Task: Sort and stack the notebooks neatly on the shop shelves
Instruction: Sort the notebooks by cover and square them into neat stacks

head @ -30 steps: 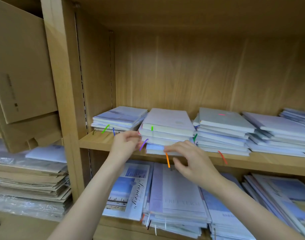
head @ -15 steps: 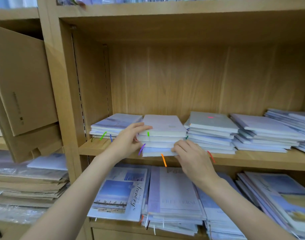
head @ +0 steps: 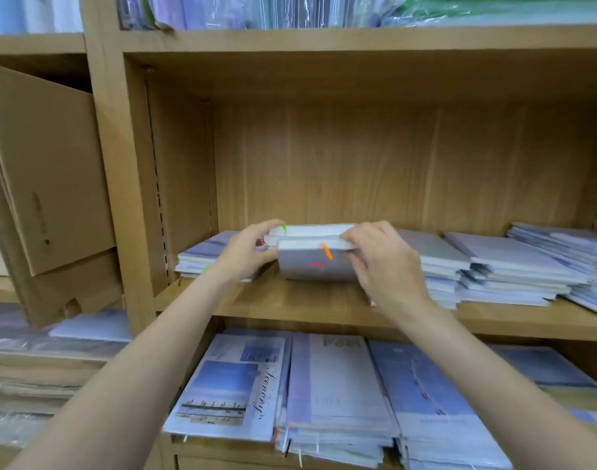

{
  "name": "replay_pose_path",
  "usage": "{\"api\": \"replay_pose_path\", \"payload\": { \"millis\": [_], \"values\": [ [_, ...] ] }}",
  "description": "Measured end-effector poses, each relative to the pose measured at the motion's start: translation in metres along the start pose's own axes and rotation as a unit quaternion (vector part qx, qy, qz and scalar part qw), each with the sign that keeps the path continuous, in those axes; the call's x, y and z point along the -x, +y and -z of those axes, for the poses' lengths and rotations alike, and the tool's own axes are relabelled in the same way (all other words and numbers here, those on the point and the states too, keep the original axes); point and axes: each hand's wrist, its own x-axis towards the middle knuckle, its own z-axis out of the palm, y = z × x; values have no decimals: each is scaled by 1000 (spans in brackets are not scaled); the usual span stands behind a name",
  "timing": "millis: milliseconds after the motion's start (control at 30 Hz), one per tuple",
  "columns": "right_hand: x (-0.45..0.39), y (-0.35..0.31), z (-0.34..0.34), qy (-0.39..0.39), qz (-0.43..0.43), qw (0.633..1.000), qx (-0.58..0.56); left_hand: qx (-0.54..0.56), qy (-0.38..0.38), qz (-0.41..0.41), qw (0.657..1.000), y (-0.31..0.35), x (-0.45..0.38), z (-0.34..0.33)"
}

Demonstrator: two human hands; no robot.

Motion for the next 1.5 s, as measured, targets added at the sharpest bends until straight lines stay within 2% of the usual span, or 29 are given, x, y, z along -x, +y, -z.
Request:
{"api": "replay_pose_path", "payload": {
  "millis": [100,167,233,300,367,467,533,600,667,900,967,1067,1167,1267,1300,1333,1400,1500],
  "values": [
    [-49,10,38,27,-58,998,-19,18,1,57,998,0,-4,5],
    [-67,22,60,42,-79,995,-35,-33,-30,74,996,-5,4,2],
    [-77,30,81,89,-95,990,-60,-113,-52,51,991,-10,13,-8],
    [-84,37,95,144,-100,983,-62,-147,-38,32,988,-9,15,-18],
    [-87,48,92,161,-91,982,-34,-167,-41,3,985,-1,11,-29],
    [-61,73,61,101,-91,989,61,-228,-97,-43,968,18,10,-57],
    [-22,97,33,3,-113,990,86,-262,-126,-52,955,26,15,-77],
    [20,114,10,-93,-132,984,72,-280,-119,-54,951,23,19,-87],
    [49,121,-7,-141,-146,977,72,-262,-97,-57,958,17,19,-89],
    [56,114,-9,-143,-217,961,94,-249,-91,-50,963,17,9,-96],
    [54,119,-5,-155,-257,952,61,-255,-88,-50,962,15,5,-98],
    [48,131,1,-152,-238,959,-15,-263,-81,-42,961,14,1,-104],
    [34,131,8,-213,-248,945,-19,-290,-46,-37,955,18,-2,-116],
    [23,110,14,-274,-318,901,107,-254,12,-78,964,15,8,-122],
    [21,99,14,-265,-309,904,132,-219,34,-90,971,11,14,-118],
    [20,87,12,-234,-276,924,127,-182,59,-93,977,4,21,-110],
    [16,60,2,-171,-198,965,31,-118,132,-64,982,-14,37,-88],
    [3,11,-25,-172,-148,967,-113,-98,194,26,976,-43,62,-52]
  ]
}}
